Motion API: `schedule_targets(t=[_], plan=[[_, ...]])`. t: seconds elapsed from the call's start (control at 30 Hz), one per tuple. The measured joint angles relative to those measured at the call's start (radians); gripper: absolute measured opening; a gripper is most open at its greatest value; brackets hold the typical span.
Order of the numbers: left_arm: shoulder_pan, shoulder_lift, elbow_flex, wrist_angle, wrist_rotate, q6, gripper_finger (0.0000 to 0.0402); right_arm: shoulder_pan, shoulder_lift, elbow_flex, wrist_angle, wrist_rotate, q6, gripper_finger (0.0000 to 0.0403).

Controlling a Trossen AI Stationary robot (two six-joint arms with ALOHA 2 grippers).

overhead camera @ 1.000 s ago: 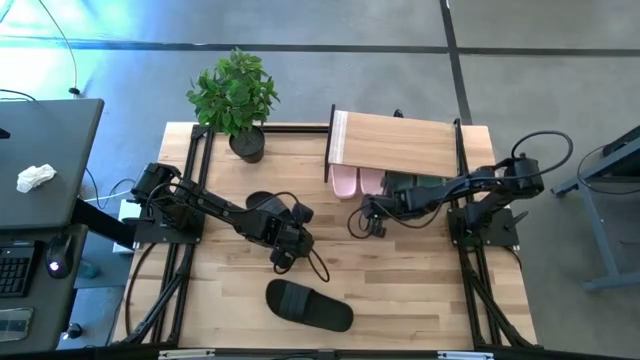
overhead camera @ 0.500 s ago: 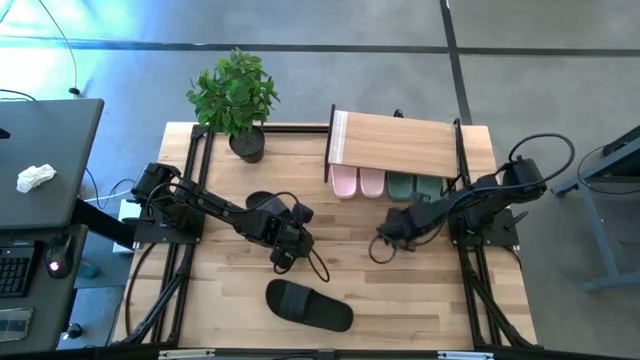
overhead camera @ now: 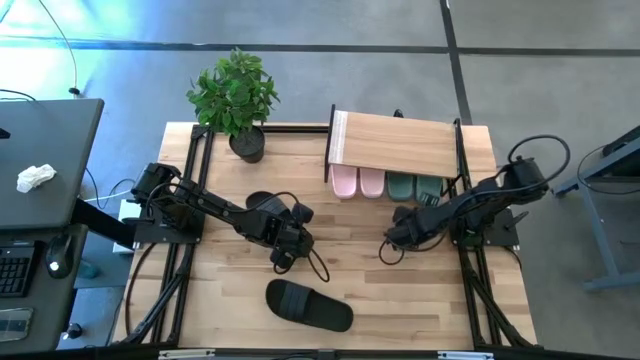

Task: Pick and place slides into the shelf
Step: Adjust the slides under the shelf, then put the top black slide on the shelf

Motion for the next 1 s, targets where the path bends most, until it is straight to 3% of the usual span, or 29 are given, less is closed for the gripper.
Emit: schedule_targets(t=[0.37, 0.73, 0.9, 1.0], plan=[[0.000, 0.000, 0.000, 0.006, 0.000, -0.003, 0.0001, -0.005, 0.004, -0.008, -0.085, 0.047, 0.066, 0.0000], [0.000, 0.000, 0.000, 0.007, 0.000, -0.003, 0.0001, 0.013, 0.004, -0.003, 0.001, 0.059, 0.065, 0.0000], [0.000, 0.000, 0.000, 0.008, 0.000, -0.002, 0.0001, 0.071, 0.004, 0.075, 0.040, 0.059, 0.033, 0.0000], [0.000, 0.000, 0.000, 0.017, 0.000, 0.010, 0.0001, 0.117, 0.004, 0.151, 0.114, 0.057, -0.075, 0.0000]])
